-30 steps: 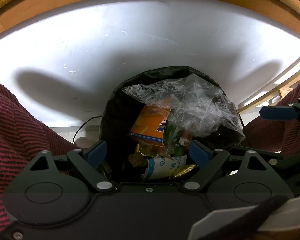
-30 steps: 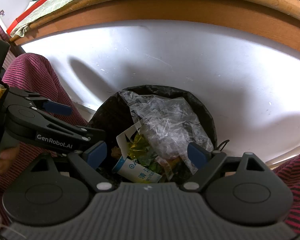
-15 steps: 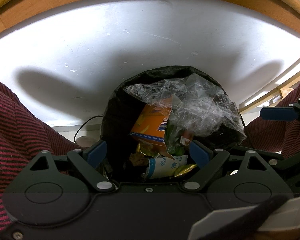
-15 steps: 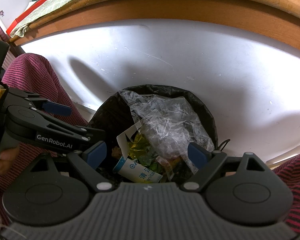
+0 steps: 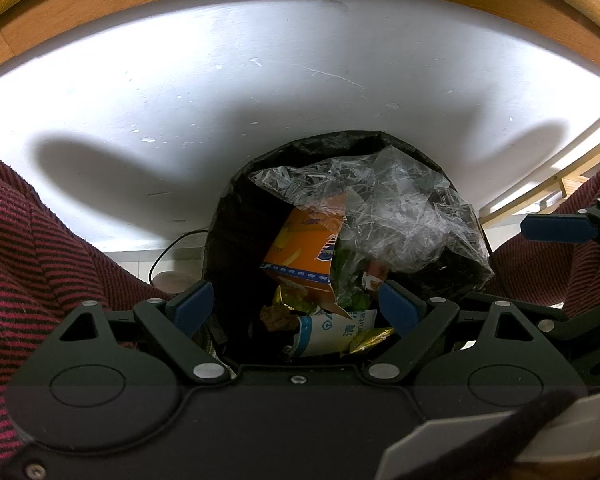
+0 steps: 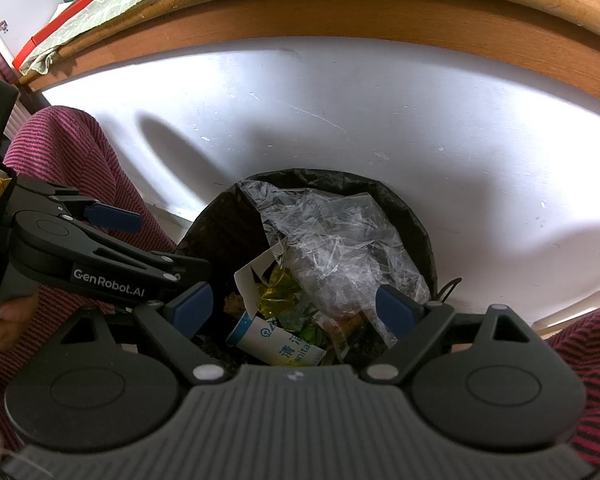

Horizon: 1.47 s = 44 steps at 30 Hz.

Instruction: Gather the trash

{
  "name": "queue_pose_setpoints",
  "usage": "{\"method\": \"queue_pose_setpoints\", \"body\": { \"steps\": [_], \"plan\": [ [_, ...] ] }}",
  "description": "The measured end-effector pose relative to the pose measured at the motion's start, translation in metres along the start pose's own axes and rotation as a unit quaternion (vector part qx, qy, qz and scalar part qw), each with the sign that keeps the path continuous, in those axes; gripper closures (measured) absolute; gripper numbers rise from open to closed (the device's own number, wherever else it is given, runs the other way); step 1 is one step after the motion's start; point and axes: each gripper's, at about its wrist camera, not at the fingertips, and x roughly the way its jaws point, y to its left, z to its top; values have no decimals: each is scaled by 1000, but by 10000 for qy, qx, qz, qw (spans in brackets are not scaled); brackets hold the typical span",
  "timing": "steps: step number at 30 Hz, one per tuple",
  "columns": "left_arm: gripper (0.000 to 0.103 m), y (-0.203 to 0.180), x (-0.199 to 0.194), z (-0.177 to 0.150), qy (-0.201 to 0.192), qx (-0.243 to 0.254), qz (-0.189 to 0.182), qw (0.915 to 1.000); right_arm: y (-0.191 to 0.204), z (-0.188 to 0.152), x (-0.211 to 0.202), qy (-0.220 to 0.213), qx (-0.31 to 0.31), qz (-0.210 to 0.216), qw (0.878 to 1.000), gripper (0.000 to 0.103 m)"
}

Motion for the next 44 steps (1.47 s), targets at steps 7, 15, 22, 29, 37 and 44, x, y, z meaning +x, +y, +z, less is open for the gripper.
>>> {"method": "queue_pose_setpoints", "body": {
  "steps": [7,15,22,29,37,44],
  "plan": [
    [14,-1,0,1,6,-2,1,10000,0,0,0,2,2,5,10000,9],
    [14,2,0,-1,6,-6,0,10000,-1,0,0,3,-3,6,10000,9],
    [14,2,0,-1,7,-6,4,10000,1,0,0,3,1,9,10000,8],
    [14,2,0,-1,7,4,3,10000,0,0,0,3,2,12,10000,8],
    [14,4,1,-2,4,-15,-20,10000,0,0,0,-1,2,11,10000,8],
    [14,-1,-1,0,-6,-31,-15,10000,1,-1,1,-10,-1,17,10000,7]
  ]
}}
